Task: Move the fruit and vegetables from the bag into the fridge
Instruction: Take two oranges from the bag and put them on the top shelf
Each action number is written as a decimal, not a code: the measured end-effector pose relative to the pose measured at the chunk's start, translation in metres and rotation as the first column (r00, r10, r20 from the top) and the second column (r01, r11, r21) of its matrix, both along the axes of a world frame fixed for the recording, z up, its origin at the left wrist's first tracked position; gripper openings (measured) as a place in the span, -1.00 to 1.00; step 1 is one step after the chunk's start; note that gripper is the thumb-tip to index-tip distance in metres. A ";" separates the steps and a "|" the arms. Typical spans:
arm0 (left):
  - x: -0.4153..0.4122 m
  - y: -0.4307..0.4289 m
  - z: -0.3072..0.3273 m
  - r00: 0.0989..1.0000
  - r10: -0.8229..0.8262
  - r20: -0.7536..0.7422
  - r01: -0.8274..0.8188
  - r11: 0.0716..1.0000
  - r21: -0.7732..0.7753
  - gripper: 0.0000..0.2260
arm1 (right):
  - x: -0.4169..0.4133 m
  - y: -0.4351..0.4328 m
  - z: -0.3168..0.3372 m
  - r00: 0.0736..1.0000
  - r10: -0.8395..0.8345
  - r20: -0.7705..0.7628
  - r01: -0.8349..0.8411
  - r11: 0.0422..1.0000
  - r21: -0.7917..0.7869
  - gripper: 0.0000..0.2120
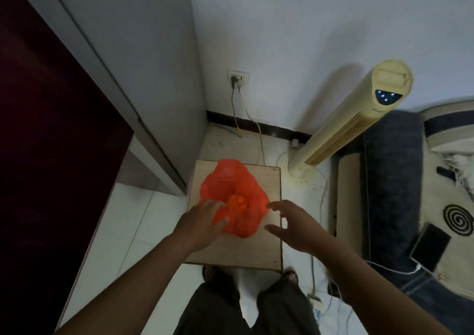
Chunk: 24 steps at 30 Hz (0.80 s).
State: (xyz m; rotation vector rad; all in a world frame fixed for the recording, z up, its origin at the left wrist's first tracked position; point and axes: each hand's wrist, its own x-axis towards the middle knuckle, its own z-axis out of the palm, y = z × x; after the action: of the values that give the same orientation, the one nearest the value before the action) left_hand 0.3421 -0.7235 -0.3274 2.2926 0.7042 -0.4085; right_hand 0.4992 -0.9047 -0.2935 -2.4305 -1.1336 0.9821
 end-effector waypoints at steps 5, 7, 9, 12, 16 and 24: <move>-0.004 0.010 -0.019 0.983 0.178 -0.041 -0.179 0.984 -0.027 -0.60 | 0.029 0.038 -0.024 0.984 0.153 -0.087 -0.154 0.988 -0.010 -0.54; -0.001 0.008 -0.027 0.966 0.257 -0.028 -0.258 0.965 -0.042 -0.62 | 0.045 0.055 -0.035 0.979 0.173 -0.111 -0.176 0.984 -0.018 -0.55; 0.005 0.004 -0.037 0.941 0.338 -0.008 -0.338 0.940 -0.054 -0.64 | 0.063 0.073 -0.050 0.974 0.203 -0.103 -0.205 0.979 -0.008 -0.58; 0.015 -0.006 -0.056 0.885 0.466 -0.002 -0.466 0.884 -0.027 -0.66 | 0.091 0.097 -0.083 0.963 0.261 -0.061 -0.260 0.965 0.015 -0.49; 0.037 -0.022 -0.086 0.749 0.659 0.065 -0.659 0.752 -0.017 -0.62 | 0.116 0.131 -0.133 0.931 0.364 -0.040 -0.360 0.930 0.073 -0.47; 0.095 -0.030 -0.156 0.644 0.755 0.125 -0.752 0.654 -0.078 -0.59 | 0.138 0.146 -0.232 0.837 0.541 -0.082 -0.532 0.840 0.105 -0.27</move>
State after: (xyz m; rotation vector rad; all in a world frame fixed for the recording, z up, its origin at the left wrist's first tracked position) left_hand 0.4370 -0.7534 -0.4830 1.7551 1.4785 0.1603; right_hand 0.6373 -0.7587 -0.5259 -1.9934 -1.8314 1.1747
